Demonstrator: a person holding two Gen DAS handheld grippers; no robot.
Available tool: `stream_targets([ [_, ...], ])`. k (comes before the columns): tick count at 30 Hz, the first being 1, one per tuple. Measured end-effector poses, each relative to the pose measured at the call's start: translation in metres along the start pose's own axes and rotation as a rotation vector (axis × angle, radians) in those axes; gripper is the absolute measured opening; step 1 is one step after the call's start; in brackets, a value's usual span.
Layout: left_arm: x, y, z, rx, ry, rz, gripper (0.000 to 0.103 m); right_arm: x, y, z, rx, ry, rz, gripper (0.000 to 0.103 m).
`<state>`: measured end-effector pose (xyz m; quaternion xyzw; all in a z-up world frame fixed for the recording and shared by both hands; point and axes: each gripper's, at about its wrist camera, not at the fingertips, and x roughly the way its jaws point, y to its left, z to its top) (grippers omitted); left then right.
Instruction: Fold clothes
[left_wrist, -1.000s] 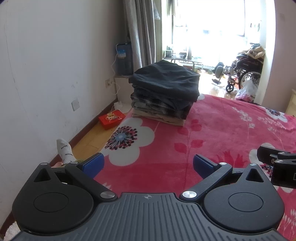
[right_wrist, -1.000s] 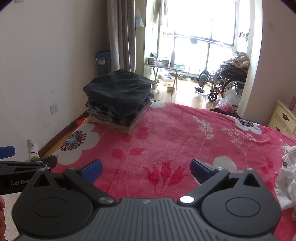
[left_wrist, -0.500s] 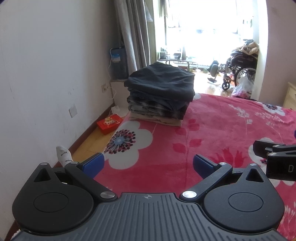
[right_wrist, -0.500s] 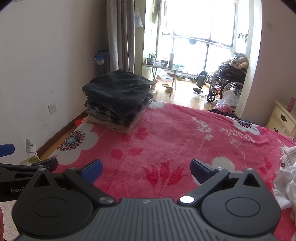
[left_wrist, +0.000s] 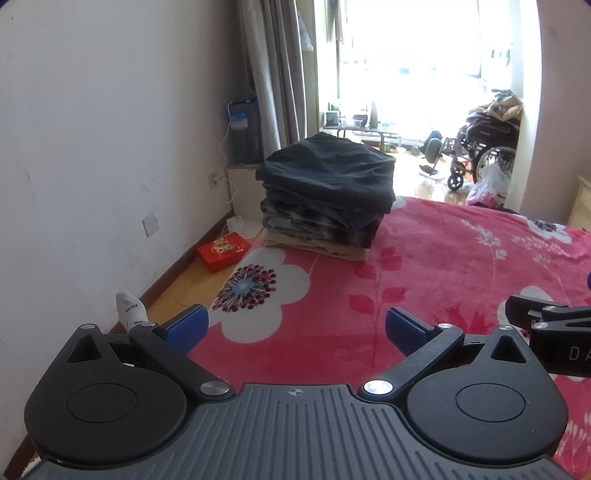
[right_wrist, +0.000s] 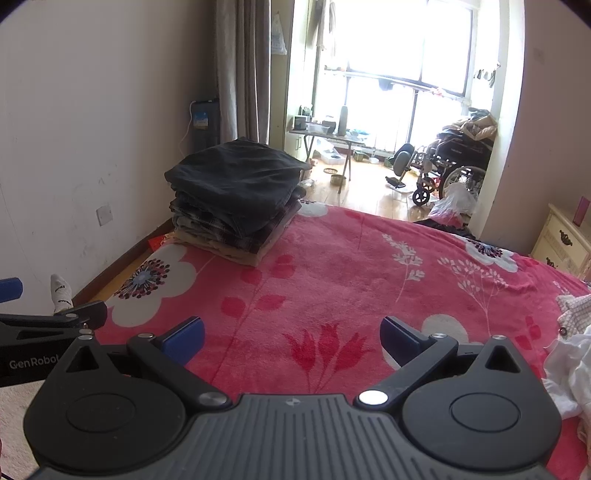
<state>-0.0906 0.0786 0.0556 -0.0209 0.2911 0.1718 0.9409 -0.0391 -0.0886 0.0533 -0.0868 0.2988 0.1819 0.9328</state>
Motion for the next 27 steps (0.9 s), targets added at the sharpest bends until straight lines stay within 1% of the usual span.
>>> stream_targets([
  [27,0.0011,0.0044,0.0019,-0.021,0.01,0.007,0.103,0.0017,0.0021,-0.0019,-0.01,0.015,-0.004,0.103],
])
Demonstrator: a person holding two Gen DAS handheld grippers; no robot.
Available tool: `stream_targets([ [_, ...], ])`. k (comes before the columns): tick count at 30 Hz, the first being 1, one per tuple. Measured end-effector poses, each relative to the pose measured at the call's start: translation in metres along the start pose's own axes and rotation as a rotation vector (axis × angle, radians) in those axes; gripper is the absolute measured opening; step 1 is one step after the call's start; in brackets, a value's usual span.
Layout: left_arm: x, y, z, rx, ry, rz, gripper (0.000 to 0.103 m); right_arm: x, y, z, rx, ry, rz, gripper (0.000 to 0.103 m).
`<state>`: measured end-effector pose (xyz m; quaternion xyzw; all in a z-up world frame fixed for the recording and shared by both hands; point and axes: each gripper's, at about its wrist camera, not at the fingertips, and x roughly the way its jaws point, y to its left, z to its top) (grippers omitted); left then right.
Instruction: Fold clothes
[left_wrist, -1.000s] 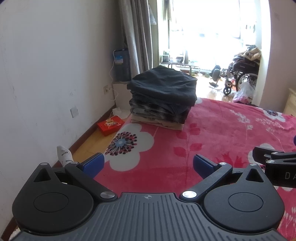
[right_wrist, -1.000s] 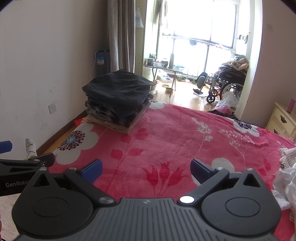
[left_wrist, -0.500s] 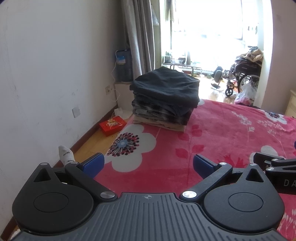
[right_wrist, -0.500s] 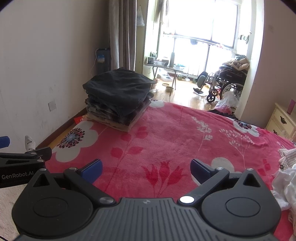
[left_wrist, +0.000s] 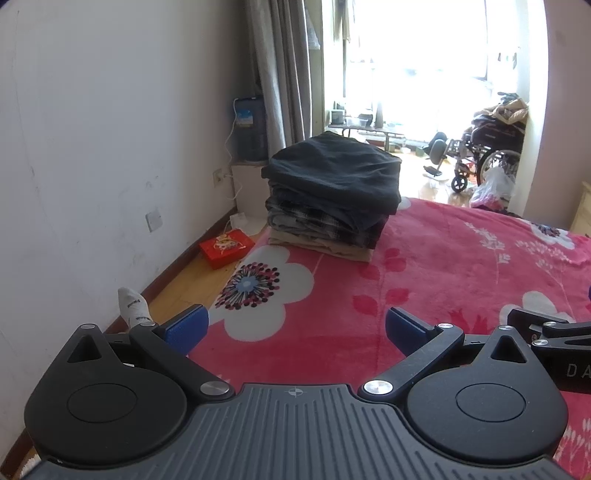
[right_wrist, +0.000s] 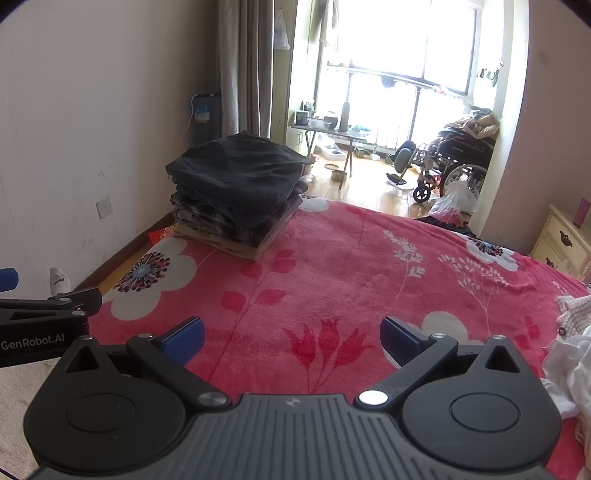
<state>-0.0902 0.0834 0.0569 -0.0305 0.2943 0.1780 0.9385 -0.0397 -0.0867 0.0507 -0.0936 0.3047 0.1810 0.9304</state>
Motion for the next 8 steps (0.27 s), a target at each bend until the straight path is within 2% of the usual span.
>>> stream_targets([
  [8,-0.0005,0.0005,-0.0009,-0.002,0.003,0.0,0.103,0.0007,-0.0006,-0.0001,-0.003,0.003,0.002,0.103],
])
